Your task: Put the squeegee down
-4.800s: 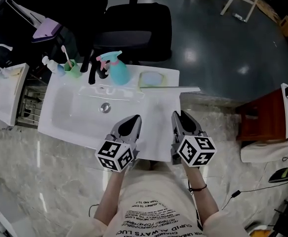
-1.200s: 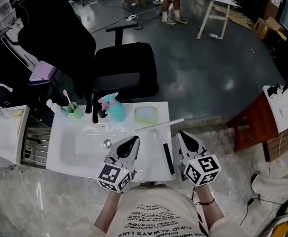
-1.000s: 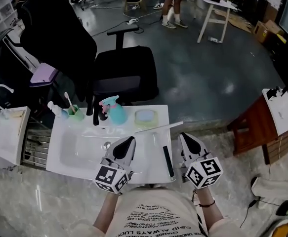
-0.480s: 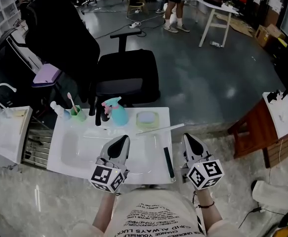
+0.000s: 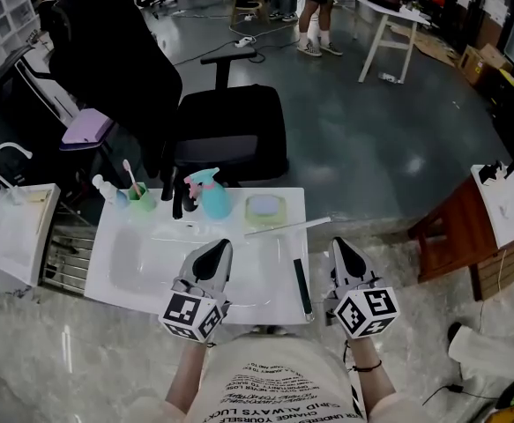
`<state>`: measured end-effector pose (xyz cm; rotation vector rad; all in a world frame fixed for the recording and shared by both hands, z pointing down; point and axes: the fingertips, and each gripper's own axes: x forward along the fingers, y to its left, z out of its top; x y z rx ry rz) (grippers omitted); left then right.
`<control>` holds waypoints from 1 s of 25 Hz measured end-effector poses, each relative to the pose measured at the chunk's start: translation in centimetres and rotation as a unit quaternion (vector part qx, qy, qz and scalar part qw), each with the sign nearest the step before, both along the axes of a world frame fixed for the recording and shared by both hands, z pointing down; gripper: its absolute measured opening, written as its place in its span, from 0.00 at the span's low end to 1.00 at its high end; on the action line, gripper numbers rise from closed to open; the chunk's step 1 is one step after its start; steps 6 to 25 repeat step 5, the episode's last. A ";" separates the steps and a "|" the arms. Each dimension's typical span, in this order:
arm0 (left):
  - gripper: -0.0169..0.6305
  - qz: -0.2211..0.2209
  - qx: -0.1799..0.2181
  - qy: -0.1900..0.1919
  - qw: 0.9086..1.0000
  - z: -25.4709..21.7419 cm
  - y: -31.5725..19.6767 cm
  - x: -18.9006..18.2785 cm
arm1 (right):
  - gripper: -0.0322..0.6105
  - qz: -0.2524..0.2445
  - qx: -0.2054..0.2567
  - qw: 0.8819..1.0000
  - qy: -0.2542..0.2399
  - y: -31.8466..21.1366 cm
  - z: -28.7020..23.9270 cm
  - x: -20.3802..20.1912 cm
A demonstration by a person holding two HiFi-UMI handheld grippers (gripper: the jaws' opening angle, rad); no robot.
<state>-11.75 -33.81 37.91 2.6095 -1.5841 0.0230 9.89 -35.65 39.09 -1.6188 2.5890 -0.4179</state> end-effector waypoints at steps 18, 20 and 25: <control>0.06 -0.002 -0.002 -0.001 1.000 -0.1 0.4 0.1 | 0.05 0.002 -0.001 1.000 -0.001 0.3 -0.2 0.3; 0.06 -0.002 -0.002 -0.001 1.000 -0.1 0.4 0.1 | 0.05 0.002 -0.001 1.000 -0.001 0.3 -0.2 0.3; 0.06 -0.002 -0.002 -0.001 1.000 -0.1 0.4 0.1 | 0.05 0.002 -0.001 1.000 -0.001 0.3 -0.2 0.3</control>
